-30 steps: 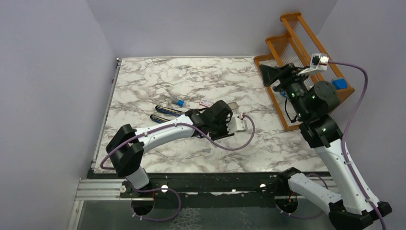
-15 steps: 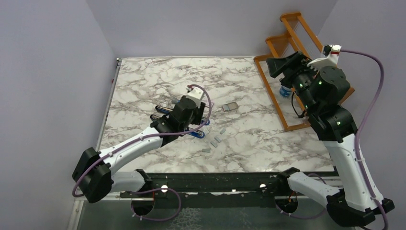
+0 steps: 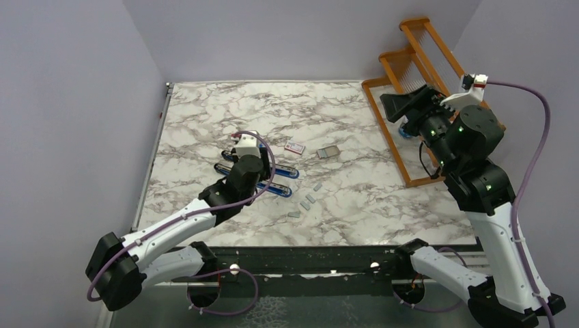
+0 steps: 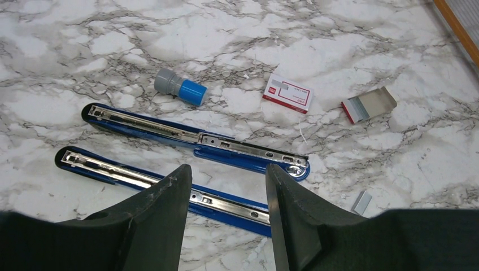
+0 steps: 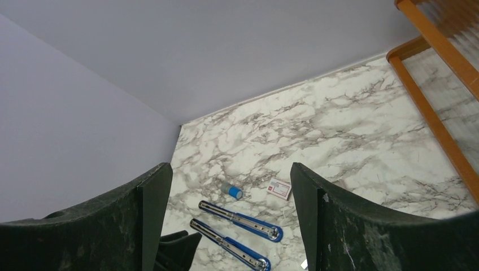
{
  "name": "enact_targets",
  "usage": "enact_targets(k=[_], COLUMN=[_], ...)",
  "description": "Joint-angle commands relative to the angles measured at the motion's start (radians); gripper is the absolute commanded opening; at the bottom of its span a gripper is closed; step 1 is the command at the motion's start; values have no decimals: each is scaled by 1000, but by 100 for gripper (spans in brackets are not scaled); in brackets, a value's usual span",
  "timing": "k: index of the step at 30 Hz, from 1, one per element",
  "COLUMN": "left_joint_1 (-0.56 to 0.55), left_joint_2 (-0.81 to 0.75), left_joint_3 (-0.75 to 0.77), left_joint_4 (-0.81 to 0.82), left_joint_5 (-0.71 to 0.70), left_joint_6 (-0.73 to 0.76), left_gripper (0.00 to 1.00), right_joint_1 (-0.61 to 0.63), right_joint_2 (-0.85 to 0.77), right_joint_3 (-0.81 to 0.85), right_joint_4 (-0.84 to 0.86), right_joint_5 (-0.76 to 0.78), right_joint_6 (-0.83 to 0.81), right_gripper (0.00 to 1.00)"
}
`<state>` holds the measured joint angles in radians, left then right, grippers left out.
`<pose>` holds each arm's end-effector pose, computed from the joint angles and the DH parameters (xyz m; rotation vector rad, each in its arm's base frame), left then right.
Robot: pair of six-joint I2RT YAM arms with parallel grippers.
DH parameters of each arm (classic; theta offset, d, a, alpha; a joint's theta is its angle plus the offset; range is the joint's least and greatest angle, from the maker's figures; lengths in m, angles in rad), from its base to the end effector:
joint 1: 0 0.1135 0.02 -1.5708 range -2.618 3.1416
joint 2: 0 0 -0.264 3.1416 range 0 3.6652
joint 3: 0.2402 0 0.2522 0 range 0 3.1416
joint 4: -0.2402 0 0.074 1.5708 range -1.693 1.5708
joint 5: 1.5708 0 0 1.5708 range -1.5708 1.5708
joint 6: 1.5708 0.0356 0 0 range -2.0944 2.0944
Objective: Load the staples into the stapler
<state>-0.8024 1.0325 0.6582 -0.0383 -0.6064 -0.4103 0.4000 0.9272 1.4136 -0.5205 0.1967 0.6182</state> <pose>0.1739 -0.1507 0.2650 -0.0109 1.9124 -0.2165 0.1491 0.0555 0.4885 0.3327 1.6066 0.6286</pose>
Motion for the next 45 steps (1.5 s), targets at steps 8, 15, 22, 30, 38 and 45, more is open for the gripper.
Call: enact_targets(k=[8, 15, 22, 30, 38, 45], left_joint_1=[-3, -3, -2, 2, 18, 114], left_joint_2=[-86, -42, 12, 32, 40, 108], left_joint_3=[-8, 19, 29, 52, 46, 120], left_joint_4=[12, 61, 150, 134, 124, 74], left_joint_5=[-120, -153, -135, -94, -81, 7], left_joint_6=[-31, 1, 81, 134, 185, 158], left_gripper=[54, 54, 54, 56, 62, 66], right_joint_1=[5, 5, 5, 4, 4, 4], right_joint_2=[-57, -42, -64, -35, -8, 152], right_joint_3=[-68, -66, -78, -81, -262, -354], right_joint_4=[2, 32, 53, 56, 151, 256], right_joint_5=[-5, 33, 41, -25, -110, -328], right_joint_6=[-22, -74, -100, -82, -101, -315], right_gripper=[80, 80, 80, 80, 81, 82])
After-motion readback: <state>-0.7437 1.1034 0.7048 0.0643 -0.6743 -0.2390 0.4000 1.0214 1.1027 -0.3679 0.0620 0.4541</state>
